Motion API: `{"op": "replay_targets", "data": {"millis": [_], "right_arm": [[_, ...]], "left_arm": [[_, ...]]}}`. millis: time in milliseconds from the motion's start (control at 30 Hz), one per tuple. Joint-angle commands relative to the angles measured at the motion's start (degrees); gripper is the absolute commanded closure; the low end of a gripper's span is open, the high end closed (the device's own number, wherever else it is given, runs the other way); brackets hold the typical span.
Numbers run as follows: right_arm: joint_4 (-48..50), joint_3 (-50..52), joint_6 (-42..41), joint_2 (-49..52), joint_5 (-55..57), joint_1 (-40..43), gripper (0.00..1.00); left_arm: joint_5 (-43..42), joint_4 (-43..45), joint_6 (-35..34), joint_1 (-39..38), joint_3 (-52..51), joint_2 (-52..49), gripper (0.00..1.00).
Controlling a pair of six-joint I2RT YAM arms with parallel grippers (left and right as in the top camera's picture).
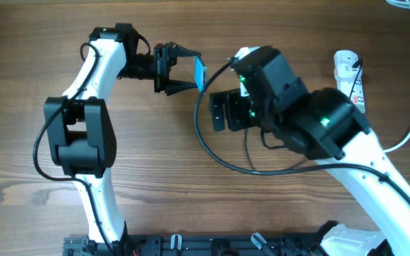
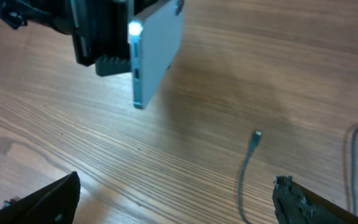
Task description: Plug charger to phone and switch on socket
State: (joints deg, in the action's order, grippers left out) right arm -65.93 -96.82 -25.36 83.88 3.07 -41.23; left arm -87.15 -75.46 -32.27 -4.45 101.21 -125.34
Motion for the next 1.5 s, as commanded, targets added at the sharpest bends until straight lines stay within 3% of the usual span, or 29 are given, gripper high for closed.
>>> {"op": "replay_targets", "data": {"millis": [0,167,300,733,967,1467], "right_arm": [[2.7,-1.2,-0.9,4.2,0.8,-1.2,0.01],[8.1,-1.2,-3.1,6.7,1.3,-3.1,0.00],[9.9,-1.2,-6.8,6.9,8.5,-3.4,0.01],[13.2,-1.2,-9.3,10.6,14.1,-3.9,0.20],[13.2,-1.1,-9.1,12.4,17.0,-3.9,0.23],[14.6,-1.1,-9.2,13.7,17.5,-4.0,0.57]], "left_arm": [[-3.2,0.0,-0.1,-0.4,1.3,2.7,0.31],[-3.2,0.0,-0.2,-1.2,1.3,2.7,0.31],[-3.2,0.0,-0.2,-1.9,1.3,2.7,0.31],[-3.2,0.0,-0.2,-2.9,1.3,2.7,0.32],[-3.2,-0.5,-0.2,-3.2,1.3,2.7,0.32],[-3.2,-1.0,-0.2,-3.2,1.3,2.7,0.32]]}}
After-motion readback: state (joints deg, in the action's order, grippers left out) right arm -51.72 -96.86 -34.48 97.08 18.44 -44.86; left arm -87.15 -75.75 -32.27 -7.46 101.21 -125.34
